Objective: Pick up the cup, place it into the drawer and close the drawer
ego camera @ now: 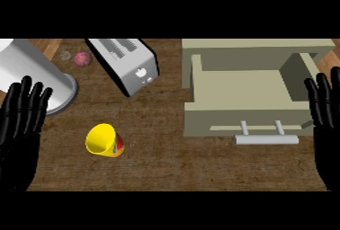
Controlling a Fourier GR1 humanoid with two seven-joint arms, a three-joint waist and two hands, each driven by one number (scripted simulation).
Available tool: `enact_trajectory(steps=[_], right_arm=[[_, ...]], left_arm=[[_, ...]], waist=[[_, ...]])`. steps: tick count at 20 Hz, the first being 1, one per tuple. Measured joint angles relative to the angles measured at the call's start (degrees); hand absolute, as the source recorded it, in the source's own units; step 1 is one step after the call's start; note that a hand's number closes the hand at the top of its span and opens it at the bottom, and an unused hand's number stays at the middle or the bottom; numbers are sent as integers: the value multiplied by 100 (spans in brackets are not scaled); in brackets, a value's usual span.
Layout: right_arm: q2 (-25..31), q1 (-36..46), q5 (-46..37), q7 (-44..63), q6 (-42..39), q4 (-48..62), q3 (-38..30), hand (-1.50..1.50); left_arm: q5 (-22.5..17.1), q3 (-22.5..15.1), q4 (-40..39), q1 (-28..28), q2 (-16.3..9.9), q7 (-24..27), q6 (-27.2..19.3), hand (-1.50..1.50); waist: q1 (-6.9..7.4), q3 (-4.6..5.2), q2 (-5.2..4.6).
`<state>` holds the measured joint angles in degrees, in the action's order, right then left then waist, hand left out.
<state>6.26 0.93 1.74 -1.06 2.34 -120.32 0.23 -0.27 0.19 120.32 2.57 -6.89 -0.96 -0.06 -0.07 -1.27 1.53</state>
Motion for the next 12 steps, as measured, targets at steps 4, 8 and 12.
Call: enact_trajectory(steps=[4,8,12], right_arm=[[36,-30,109,-18,-72,-19,-148,-150],[136,-104,-111,163,-141,-32,-16,-150],[250,-12,-247,315,-251,136,27,-150]], left_arm=[[94,-287,309,102,118,-89,27,-150],[-63,-778,499,376,406,-303,-138,-150],[-425,-965,339,702,580,-201,-274,-150]], waist=[[7,79,-92],[7,113,-127],[22,124,-144]])
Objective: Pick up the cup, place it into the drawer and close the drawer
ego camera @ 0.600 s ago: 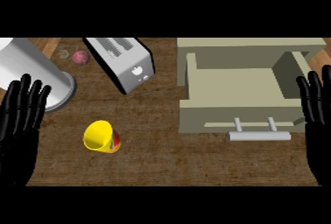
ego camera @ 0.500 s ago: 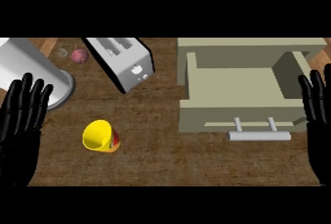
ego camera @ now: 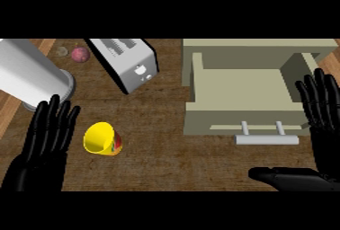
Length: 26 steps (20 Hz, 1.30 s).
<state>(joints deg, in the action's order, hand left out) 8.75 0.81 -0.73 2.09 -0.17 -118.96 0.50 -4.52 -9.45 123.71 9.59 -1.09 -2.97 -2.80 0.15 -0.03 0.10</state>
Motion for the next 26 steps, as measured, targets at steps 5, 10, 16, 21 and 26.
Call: enact_trajectory(steps=[5,10,16,21,26], right_arm=[[28,68,44,-163,-188,308,-91,-150],[33,20,-1,-138,-287,260,-138,-150],[7,158,9,-101,-323,337,-223,-150],[-13,315,-36,-251,-354,624,-302,-150],[-29,244,-55,-249,-431,571,-290,-150]], left_arm=[[-396,193,-466,111,29,259,109,-150],[-432,378,-840,386,12,605,140,-150],[-341,839,-1759,357,-47,1196,139,-150],[-239,1114,-2496,435,-84,1691,162,-150],[-221,1450,-3610,249,-166,2301,276,-150]], waist=[[-4,4,-7],[-6,4,-7],[-9,4,-9],[-3,4,-11],[-16,4,-12]])
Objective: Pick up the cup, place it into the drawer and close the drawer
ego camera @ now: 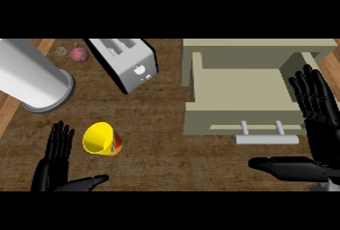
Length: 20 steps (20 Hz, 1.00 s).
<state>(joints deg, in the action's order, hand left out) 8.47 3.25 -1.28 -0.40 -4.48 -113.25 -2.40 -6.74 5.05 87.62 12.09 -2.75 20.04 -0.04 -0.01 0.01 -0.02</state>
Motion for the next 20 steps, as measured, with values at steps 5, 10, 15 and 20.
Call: enact_trajectory(steps=[5,10,15,20], right_arm=[[-37,-60,-26,-73,-71,-7,-20,-150],[69,-114,198,-86,-291,-31,-283,-150],[-49,20,78,1,-235,-10,-186,-150],[-11,19,128,-98,-375,109,-272,-150]], left_arm=[[-5,345,-1137,-487,-141,506,72,-150],[-53,576,-2241,-869,-191,1204,216,-150],[-124,848,-3491,-1381,-389,1954,468,-150],[-129,1099,-4887,-1995,-623,2804,673,-150]], waist=[[-8,0,0],[-12,2,2],[-14,2,-1],[-25,3,-4]])
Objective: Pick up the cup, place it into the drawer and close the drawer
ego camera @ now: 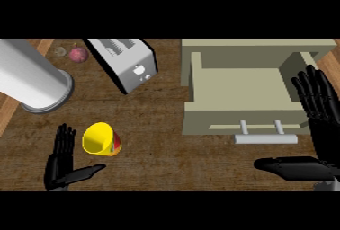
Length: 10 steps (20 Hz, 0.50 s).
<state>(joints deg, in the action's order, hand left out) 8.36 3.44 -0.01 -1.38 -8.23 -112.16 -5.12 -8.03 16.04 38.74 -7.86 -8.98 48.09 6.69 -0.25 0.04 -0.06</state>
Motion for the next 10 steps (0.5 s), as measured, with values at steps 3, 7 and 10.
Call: enact_trajectory(steps=[3,7,10], right_arm=[[-30,-85,-29,-168,-38,54,-22,-150],[-76,-62,-74,-120,-39,22,-2,-150],[-80,-23,-15,-5,-65,-34,-17,-150]], left_arm=[[68,76,-808,-386,-53,473,-32,-150],[108,88,-1473,-708,-109,830,12,-150],[138,111,-1841,-916,-175,985,28,-150]], waist=[[-11,2,-3],[-8,-18,5],[-4,-52,19]])
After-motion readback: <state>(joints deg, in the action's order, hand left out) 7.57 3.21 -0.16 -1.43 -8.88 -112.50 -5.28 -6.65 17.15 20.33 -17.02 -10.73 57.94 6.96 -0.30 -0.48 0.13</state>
